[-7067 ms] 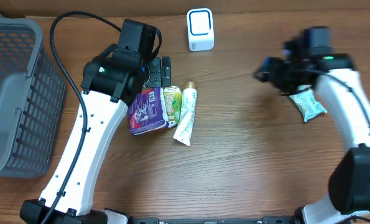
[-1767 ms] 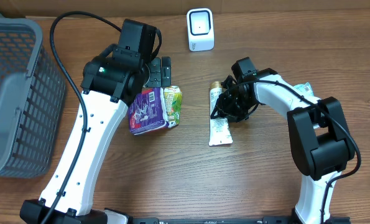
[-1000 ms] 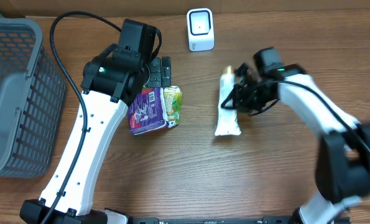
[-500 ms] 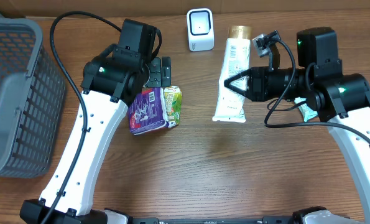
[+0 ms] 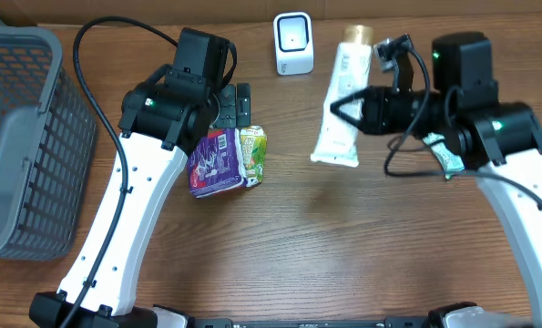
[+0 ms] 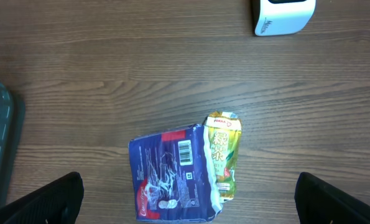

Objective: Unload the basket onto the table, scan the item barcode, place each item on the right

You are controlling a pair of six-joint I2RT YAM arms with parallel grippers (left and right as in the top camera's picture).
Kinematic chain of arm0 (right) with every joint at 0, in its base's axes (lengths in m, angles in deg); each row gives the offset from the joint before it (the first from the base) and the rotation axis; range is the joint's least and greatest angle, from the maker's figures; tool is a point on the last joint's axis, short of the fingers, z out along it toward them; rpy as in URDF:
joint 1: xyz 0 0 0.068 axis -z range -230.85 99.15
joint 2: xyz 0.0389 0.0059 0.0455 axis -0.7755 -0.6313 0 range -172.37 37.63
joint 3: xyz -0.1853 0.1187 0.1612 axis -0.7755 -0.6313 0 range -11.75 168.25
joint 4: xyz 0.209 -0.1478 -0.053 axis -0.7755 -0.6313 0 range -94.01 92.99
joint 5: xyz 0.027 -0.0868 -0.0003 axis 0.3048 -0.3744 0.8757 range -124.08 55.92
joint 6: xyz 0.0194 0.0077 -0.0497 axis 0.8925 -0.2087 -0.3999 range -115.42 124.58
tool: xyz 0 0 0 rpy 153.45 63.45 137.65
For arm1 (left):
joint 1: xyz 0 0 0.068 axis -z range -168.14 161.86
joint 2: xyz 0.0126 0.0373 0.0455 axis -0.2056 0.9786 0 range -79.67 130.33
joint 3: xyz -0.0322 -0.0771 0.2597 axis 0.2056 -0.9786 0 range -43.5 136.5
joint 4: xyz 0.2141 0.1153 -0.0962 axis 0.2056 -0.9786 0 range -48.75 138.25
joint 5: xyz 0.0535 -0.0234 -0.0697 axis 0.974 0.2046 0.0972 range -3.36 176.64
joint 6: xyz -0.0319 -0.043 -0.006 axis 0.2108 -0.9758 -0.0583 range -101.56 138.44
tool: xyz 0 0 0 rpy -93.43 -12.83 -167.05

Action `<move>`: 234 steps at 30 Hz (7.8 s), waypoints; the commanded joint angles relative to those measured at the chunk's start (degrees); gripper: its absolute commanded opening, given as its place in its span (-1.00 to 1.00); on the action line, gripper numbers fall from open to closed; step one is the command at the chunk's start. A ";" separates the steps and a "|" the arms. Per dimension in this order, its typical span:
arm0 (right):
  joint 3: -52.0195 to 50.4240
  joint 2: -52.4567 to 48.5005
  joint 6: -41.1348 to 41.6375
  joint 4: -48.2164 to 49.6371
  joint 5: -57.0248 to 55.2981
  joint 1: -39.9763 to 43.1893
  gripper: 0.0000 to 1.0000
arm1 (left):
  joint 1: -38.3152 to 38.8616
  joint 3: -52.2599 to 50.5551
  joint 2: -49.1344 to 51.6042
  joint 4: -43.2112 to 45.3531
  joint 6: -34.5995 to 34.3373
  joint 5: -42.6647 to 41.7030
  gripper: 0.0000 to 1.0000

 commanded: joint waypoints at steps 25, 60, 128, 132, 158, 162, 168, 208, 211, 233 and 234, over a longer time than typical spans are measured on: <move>36.26 -54.82 -48.50 31.26 -89.29 -11.41 -0.93 | -0.33 1.11 0.28 0.04 -0.59 0.98 1.00; 34.91 -55.78 -62.31 36.28 -84.17 -14.08 -0.93 | -10.95 17.66 -2.05 -16.90 4.50 -2.54 0.99; 7.02 -23.02 6.29 -5.75 -17.03 -7.37 0.88 | -20.11 17.77 -2.05 -16.70 0.66 -2.45 0.99; 7.02 -26.97 13.46 -3.69 -17.07 -15.02 0.88 | -20.11 17.77 -2.05 -16.70 0.66 -2.45 0.99; 6.69 -40.28 21.99 10.58 -18.93 -30.53 0.50 | -20.11 17.77 -2.05 -16.70 0.68 -2.45 1.00; 6.80 -40.44 21.99 10.36 -18.95 -30.29 -0.02 | -20.11 17.77 -2.05 -16.70 0.66 -2.45 0.99; 7.32 -39.89 21.97 8.15 -18.95 -28.37 -0.93 | -20.11 17.77 -2.05 -16.70 0.66 -2.45 0.99; 4.55 -27.32 -38.32 -2.56 -29.86 -13.03 1.00 | -20.11 17.77 -2.05 -16.70 0.66 -2.45 0.99; 6.67 -27.30 -31.91 -2.64 -21.59 -10.43 1.00 | -20.11 17.77 -2.05 -16.70 0.68 -2.45 0.99; -23.78 -27.32 4.11 24.52 16.65 3.96 0.78 | -20.11 17.77 -2.05 -16.70 0.66 -2.45 0.99; -25.11 -27.32 5.73 27.28 16.76 3.82 0.78 | -20.11 17.77 -2.05 -16.70 0.66 -2.45 0.99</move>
